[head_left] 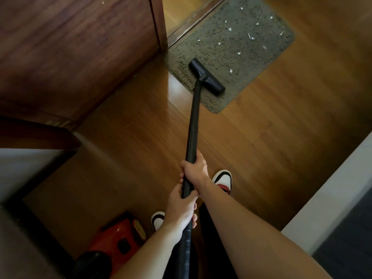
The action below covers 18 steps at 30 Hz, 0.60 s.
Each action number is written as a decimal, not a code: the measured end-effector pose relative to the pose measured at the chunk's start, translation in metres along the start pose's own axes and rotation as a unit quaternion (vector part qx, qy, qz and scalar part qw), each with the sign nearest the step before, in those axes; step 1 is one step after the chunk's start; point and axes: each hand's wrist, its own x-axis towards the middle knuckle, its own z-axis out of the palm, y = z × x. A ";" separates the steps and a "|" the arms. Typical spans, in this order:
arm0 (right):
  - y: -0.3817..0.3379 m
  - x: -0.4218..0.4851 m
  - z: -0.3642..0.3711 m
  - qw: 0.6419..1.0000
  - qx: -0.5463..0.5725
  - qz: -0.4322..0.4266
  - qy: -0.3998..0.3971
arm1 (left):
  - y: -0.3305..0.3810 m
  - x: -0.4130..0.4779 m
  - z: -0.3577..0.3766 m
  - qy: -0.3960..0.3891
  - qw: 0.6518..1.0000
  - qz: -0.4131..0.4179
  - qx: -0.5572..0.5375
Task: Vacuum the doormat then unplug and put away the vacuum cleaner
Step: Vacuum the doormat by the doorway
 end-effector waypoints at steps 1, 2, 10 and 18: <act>-0.004 0.004 -0.005 1.000 0.003 -0.001 0.001 | 0.004 0.002 0.005 0.000 1.000 0.004 0.005; -0.009 0.008 -0.010 1.000 0.009 0.000 0.002 | 0.010 0.004 0.011 -0.002 1.000 0.007 0.010; -0.048 0.042 -0.059 0.998 0.044 0.012 0.031 | 0.052 0.022 0.065 -0.020 0.999 0.016 0.032; -0.078 0.069 -0.110 0.998 0.034 0.008 0.044 | 0.081 0.035 0.120 -0.026 0.999 0.013 0.034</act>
